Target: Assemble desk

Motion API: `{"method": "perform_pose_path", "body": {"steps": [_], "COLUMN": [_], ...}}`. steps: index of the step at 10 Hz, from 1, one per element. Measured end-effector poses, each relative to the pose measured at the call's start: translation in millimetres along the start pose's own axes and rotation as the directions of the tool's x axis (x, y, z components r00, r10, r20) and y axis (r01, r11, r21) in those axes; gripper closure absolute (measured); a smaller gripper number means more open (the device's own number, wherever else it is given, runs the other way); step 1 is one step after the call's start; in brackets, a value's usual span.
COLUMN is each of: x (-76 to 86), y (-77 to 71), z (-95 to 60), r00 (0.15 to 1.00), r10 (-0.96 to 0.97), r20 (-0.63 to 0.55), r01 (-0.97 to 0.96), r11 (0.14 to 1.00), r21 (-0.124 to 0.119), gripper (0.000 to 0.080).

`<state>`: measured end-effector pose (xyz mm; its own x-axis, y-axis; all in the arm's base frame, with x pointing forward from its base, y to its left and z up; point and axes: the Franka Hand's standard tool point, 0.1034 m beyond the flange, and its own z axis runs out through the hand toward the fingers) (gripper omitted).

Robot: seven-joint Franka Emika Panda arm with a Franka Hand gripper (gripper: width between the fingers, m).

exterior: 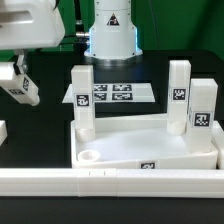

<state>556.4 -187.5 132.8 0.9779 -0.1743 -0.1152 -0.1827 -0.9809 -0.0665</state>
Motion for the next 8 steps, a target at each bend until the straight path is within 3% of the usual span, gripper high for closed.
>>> {"method": "perform_pose_path", "body": {"steps": [1,3,5,7,8], "x": [6.2,4.5,9.8,23.6,30.2], "y": [-1.2,7.6,14.1,-2.9,-4.6], "z": [-6.5,-2.3,-3.8,-11.7,-20.2], "r00": [0.996,0.977,0.942,0.905,0.878], "r10": [0.001,0.007,0.001,-0.026,-0.036], "r20": [-0.086,-0.213,-0.337,-0.424,-0.476], "r01": [-0.001,-0.016,-0.032,-0.023,-0.031], "r11": [1.0,0.999,0.996,0.994,0.991], "r21": [-0.008,-0.04,-0.085,-0.111,-0.131], "gripper": [0.0509,0.0509,0.0509,0.0509,0.0509]}}
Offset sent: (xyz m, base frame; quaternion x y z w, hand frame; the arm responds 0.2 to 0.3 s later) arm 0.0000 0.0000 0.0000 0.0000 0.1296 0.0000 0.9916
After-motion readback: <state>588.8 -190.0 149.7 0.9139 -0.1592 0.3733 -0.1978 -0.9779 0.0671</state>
